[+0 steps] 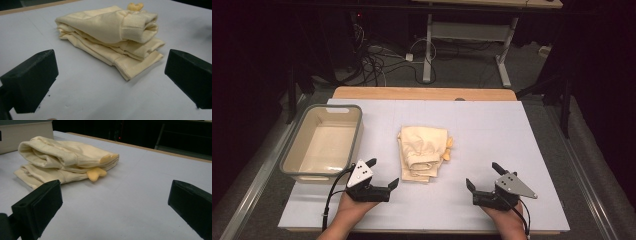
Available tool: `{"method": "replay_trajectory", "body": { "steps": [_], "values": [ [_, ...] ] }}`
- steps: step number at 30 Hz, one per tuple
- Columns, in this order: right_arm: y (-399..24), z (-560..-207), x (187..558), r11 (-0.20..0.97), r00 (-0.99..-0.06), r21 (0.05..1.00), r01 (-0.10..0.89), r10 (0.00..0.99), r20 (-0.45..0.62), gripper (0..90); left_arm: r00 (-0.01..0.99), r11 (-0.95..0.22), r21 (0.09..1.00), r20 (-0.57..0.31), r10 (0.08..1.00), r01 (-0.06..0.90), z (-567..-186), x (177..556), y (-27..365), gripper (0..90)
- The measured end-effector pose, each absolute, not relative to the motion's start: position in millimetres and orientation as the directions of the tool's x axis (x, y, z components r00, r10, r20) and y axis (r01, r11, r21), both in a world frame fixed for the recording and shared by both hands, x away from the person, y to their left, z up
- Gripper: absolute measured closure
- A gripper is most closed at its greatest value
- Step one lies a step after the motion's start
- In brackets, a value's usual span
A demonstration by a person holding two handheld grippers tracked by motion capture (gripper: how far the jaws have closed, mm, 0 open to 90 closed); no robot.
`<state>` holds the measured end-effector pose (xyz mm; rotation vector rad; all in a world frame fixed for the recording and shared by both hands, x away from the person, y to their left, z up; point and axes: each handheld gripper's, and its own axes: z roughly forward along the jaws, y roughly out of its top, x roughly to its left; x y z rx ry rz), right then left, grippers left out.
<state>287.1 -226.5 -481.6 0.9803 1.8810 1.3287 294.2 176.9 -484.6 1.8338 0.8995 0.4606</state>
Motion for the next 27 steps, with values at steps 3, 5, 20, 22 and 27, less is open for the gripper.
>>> {"method": "replay_trajectory", "body": {
  "steps": [3,5,20,22,27],
  "values": [
    [-226.0,-481.6,286.8,0.214,-0.523,0.953,0.215,0.849,-0.073,0.4,0.66,-0.238,0.897,-0.076,0.748,0.373,-485.8,293.8,174.4,0.0],
    [-226.1,-481.5,286.4,0.212,-0.526,0.953,0.215,0.847,-0.07,0.4,0.662,-0.24,0.897,-0.076,0.745,0.372,-485.7,293.5,173.0,0.0],
    [-221.8,-481.2,286.2,0.223,-0.551,0.953,0.206,0.831,-0.075,0.4,0.666,-0.239,0.897,-0.078,0.742,0.371,-483.6,291.1,175.4,0.0],
    [-221.5,-481.0,285.7,0.225,-0.553,0.953,0.204,0.829,-0.077,0.4,0.669,-0.238,0.897,-0.081,0.739,0.372,-483.4,291.2,175.4,0.0],
    [-222.6,-481.1,285.4,0.225,-0.553,0.953,0.205,0.83,-0.076,0.4,0.674,-0.254,0.888,-0.082,0.734,0.384,-483.7,292.1,174.6,0.0]
  ]
}}
